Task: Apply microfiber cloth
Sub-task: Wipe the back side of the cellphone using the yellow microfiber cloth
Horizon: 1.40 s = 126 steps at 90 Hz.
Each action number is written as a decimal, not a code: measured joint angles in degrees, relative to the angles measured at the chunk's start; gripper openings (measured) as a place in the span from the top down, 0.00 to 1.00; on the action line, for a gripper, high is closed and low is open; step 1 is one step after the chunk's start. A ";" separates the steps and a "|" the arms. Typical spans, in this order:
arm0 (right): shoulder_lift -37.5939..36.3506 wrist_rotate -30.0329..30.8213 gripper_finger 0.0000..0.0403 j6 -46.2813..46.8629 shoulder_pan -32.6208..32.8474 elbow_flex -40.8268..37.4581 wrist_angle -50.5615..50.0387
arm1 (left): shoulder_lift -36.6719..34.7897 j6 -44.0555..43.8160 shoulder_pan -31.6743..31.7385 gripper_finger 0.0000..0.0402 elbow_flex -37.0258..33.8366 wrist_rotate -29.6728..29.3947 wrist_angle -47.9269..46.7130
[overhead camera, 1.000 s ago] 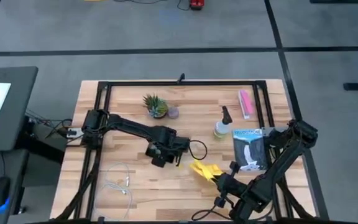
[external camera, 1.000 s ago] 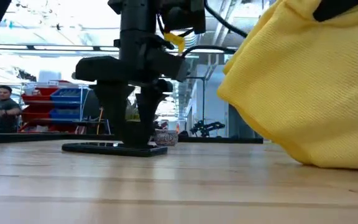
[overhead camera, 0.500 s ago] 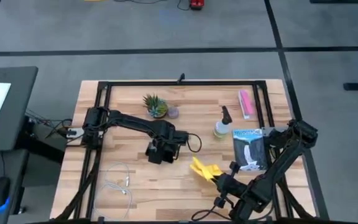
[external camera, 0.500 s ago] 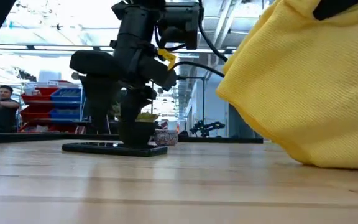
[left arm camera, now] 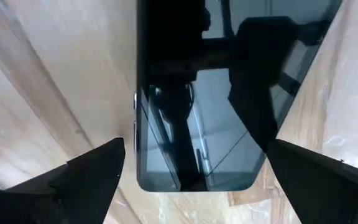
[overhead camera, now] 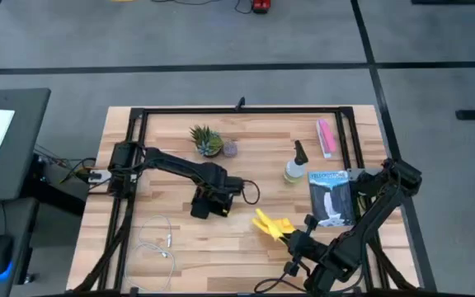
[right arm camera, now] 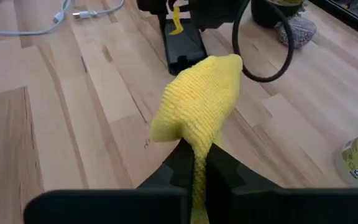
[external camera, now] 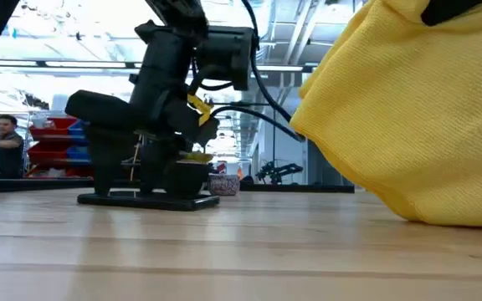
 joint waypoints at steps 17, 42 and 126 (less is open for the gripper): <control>0.00 0.11 0.99 -3.73 -0.32 0.00 2.71 | 0.13 -0.25 0.02 0.06 -0.18 -0.47 4.34; 0.02 0.17 0.99 -5.56 -0.55 0.00 3.77 | 1.19 -0.38 0.02 0.06 -0.04 -0.30 6.06; 0.04 2.71 0.99 -6.54 1.33 -1.36 5.35 | -3.99 -6.07 -0.07 0.37 1.38 0.01 4.79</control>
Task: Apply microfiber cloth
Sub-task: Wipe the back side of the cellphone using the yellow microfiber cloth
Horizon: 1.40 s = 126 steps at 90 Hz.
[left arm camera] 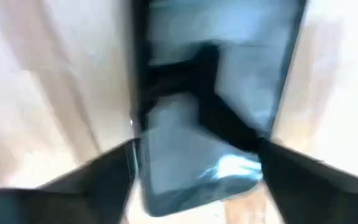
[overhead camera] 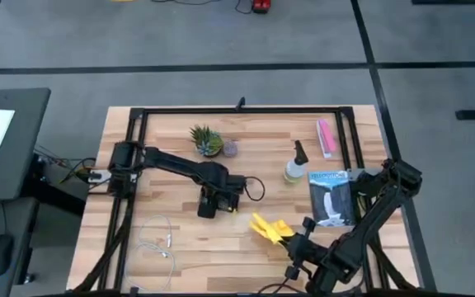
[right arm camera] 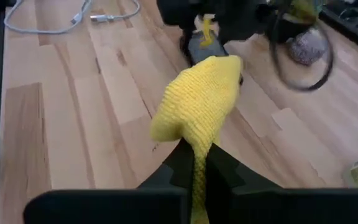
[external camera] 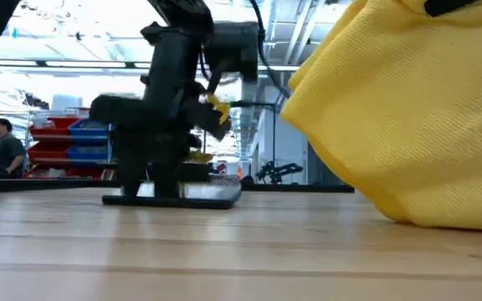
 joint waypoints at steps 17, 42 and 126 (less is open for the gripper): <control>0.00 5.03 0.99 -0.33 0.14 0.04 0.12 | -8.42 -3.34 0.13 0.49 -1.45 -0.06 4.22; 0.00 4.78 0.99 0.08 -0.19 0.07 0.67 | -11.44 -9.60 -0.24 0.54 -5.87 4.61 8.18; -1.44 -35.94 0.37 -43.82 -19.42 7.83 -10.03 | -20.36 -21.65 -14.50 0.50 -16.27 -23.03 7.49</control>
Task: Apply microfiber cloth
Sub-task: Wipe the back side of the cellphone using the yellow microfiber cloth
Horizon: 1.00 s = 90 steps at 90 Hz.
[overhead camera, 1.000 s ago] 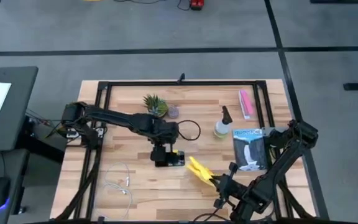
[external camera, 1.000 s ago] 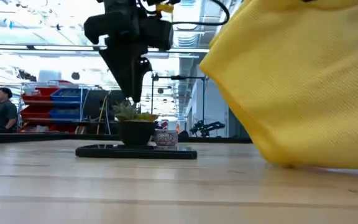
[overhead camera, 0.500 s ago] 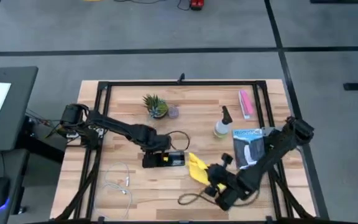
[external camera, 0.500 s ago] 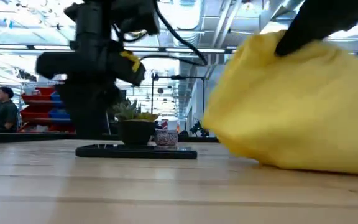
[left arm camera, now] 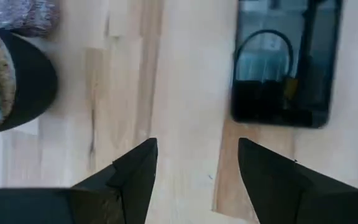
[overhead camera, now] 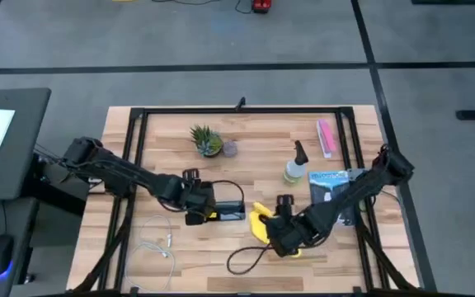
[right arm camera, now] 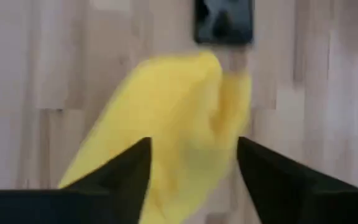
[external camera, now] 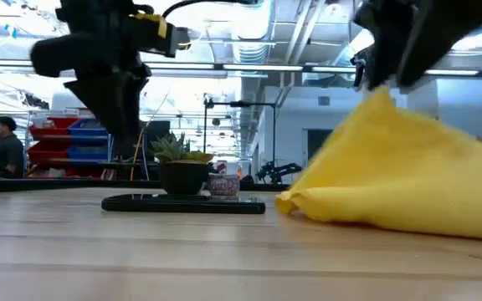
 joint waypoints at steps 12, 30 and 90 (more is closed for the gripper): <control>0.65 -3.15 0.26 -9.34 -2.91 -0.54 8.81 | -0.26 -1.27 -0.23 0.50 -3.08 -0.26 2.37; 2.50 -7.43 0.21 -15.12 -12.97 -2.24 25.51 | -5.23 -10.50 -3.35 0.50 -12.49 -0.51 7.70; 18.76 -36.18 0.21 -2.50 -31.48 -2.22 32.64 | 4.40 -1.46 -11.14 0.50 -19.03 -1.25 37.11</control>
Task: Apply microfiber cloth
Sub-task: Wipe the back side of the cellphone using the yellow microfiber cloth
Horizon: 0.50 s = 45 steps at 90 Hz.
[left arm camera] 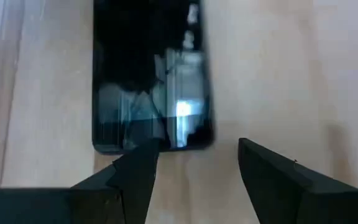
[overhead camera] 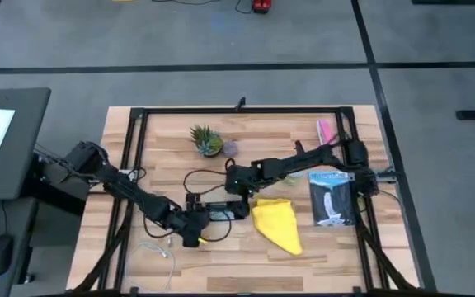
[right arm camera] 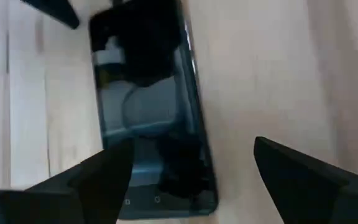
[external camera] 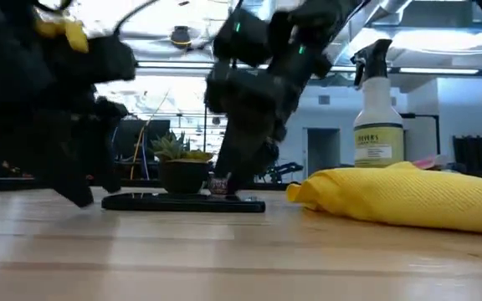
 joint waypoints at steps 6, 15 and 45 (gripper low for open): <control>1.24 -4.04 0.21 1.11 -0.60 0.22 0.50 | 1.42 -1.58 1.51 0.50 0.12 -0.24 -0.06; 3.20 -8.67 0.21 2.09 -1.09 0.34 1.49 | 3.14 -4.19 3.91 0.50 0.10 -1.66 -0.39; 5.45 -14.49 0.23 7.78 -0.52 0.12 6.78 | 4.15 -8.86 9.64 0.50 0.03 -3.43 -0.91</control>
